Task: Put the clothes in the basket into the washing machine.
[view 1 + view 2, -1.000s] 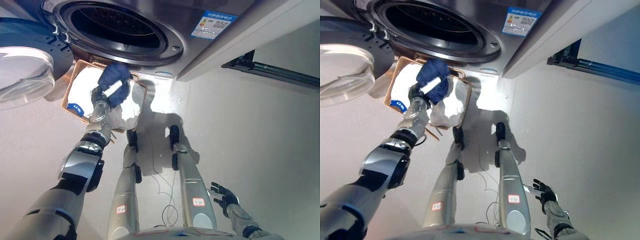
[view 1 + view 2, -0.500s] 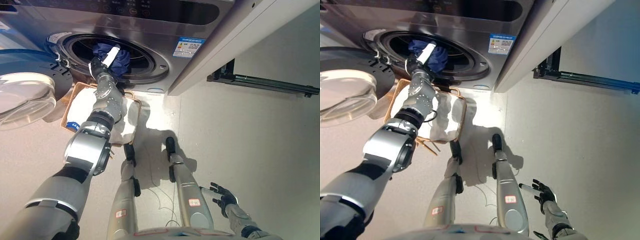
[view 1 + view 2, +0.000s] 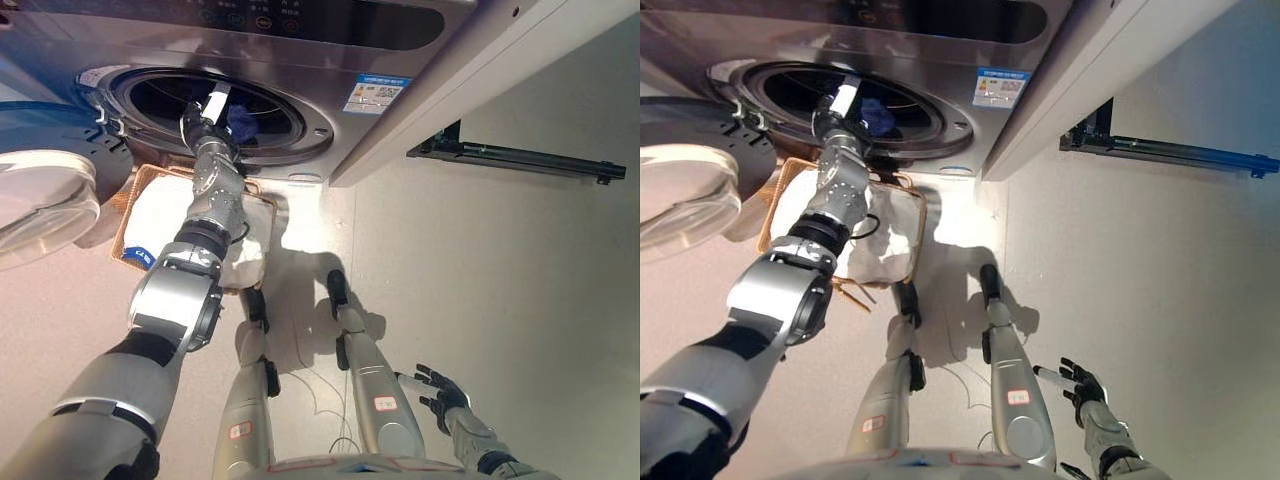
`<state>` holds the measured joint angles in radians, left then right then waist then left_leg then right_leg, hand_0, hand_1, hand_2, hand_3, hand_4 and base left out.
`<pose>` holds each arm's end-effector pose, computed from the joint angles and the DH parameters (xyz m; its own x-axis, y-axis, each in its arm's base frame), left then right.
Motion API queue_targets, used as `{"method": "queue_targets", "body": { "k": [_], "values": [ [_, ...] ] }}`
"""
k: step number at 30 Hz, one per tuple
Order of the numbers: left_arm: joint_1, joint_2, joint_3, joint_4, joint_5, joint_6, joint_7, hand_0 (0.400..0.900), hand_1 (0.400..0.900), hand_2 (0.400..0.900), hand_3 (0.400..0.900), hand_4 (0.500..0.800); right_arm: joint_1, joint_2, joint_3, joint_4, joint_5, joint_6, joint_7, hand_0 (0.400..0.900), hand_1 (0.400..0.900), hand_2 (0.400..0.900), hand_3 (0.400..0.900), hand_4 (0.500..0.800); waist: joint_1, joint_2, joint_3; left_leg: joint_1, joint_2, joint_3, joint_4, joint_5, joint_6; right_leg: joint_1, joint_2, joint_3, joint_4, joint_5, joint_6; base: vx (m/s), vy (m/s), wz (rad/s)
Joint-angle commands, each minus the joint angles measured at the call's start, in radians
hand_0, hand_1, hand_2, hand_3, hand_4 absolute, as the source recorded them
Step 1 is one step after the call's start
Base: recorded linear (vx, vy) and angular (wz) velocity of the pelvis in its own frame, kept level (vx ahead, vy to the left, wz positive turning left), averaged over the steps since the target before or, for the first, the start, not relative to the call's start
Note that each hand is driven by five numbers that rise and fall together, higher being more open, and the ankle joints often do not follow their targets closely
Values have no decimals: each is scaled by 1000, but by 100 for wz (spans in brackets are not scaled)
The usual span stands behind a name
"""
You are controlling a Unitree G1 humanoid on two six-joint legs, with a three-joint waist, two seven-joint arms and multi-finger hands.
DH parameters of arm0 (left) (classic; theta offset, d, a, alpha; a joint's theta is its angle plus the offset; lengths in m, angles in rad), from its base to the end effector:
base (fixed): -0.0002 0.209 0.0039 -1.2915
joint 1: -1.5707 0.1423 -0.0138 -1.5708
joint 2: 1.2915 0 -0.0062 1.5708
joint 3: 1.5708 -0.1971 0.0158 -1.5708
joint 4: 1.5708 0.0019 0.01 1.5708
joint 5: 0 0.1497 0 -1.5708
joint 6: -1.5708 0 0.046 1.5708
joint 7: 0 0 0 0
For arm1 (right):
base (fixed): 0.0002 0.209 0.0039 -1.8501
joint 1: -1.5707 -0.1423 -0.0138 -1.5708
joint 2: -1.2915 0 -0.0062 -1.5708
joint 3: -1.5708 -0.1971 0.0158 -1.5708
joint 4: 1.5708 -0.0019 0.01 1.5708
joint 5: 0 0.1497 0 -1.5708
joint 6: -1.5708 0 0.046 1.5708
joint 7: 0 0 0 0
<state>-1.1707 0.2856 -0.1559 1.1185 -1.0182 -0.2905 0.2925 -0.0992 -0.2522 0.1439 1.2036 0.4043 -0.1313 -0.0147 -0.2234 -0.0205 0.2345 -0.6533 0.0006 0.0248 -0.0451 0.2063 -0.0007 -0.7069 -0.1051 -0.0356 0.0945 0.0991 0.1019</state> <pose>0.3983 0.1593 0.1925 0.9414 0.3246 0.0919 -0.2040 0.7647 -0.6113 0.1241 -0.2316 -0.1247 0.5525 -0.2046 -0.8080 0.2218 0.9705 -0.0941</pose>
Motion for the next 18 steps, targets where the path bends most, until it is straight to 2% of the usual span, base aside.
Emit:
{"method": "queue_targets", "body": {
  "k": [1, 2, 4, 6, 9, 15, 16, 18],
  "values": [
    [-175, 50, -4, 24, 62, -102, -28, 900, 900, 900, 900, 800, 95, -46, 29, 28, 32, 7, -34, 900, 900, 900, 900, 800, -9, -19, -65, 49, -31, -33, -42, -85, -15, 77, 34, -20, -181, 105, -16, 17, -19, 4],
    [-161, 31, 30, -17, -2, -135, -39, 900, 900, 900, 900, 800, 98, -46, 27, 27, 36, 10, -33, 900, 900, 900, 900, 800, -8, -21, -64, 42, -30, -37, -42, -84, -16, 68, 34, -20, -181, 106, -16, 26, -17, 5],
    [-122, -24, 72, -76, -36, -180, -38, 900, 900, 900, 900, 800, 110, -48, 24, 26, 40, 2, -34, 900, 900, 900, 900, 800, -10, -23, -65, 35, -33, -43, -42, -85, -13, 59, 36, -19, -179, 105, -19, 35, -6, 8],
    [-102, -44, 91, -72, -47, -189, -47, 900, 900, 900, 900, 800, 119, -48, 21, 32, 45, 4, -30, 900, 900, 900, 900, 800, -10, -25, -70, 37, -35, -46, -42, -85, -13, 59, 35, -19, -177, 103, -19, 38, 5, 5],
    [-70, -47, 121, -74, -60, -210, -38, 900, 900, 900, 900, 800, 109, -57, 15, 42, 47, 5, -33, 900, 900, 900, 900, 800, -9, -28, -83, 45, -35, -46, -42, -94, -13, 66, 32, -19, -177, 102, -19, 11, 3, 0],
    [6, -11, 114, -21, -1, -171, -42, 900, 900, 900, 900, 800, 113, -51, 15, 51, 25, 1, -33, 900, 900, 900, 900, 800, 3, -15, -98, 77, -39, -47, -42, -106, -10, 95, 27, -19, -177, 98, -18, 2, 4, 2],
    [29, 0, 108, 9, 40, -147, -32, 900, 900, 900, 900, 800, 114, -49, 14, 52, 24, -2, -32, 900, 900, 900, 900, 800, 8, -14, -99, 85, -39, -49, -42, -106, -10, 104, 27, -21, -177, 97, -18, -2, 6, 6],
    [81, 4, 105, 31, 99, -132, -19, 900, 900, 900, 900, 800, 108, -46, 12, 45, 25, -4, -28, 900, 900, 900, 900, 800, 19, -10, -99, 102, -39, -51, -42, -107, -11, 122, 25, -25, -176, 95, -18, -10, 2, 8]
  ]
}}
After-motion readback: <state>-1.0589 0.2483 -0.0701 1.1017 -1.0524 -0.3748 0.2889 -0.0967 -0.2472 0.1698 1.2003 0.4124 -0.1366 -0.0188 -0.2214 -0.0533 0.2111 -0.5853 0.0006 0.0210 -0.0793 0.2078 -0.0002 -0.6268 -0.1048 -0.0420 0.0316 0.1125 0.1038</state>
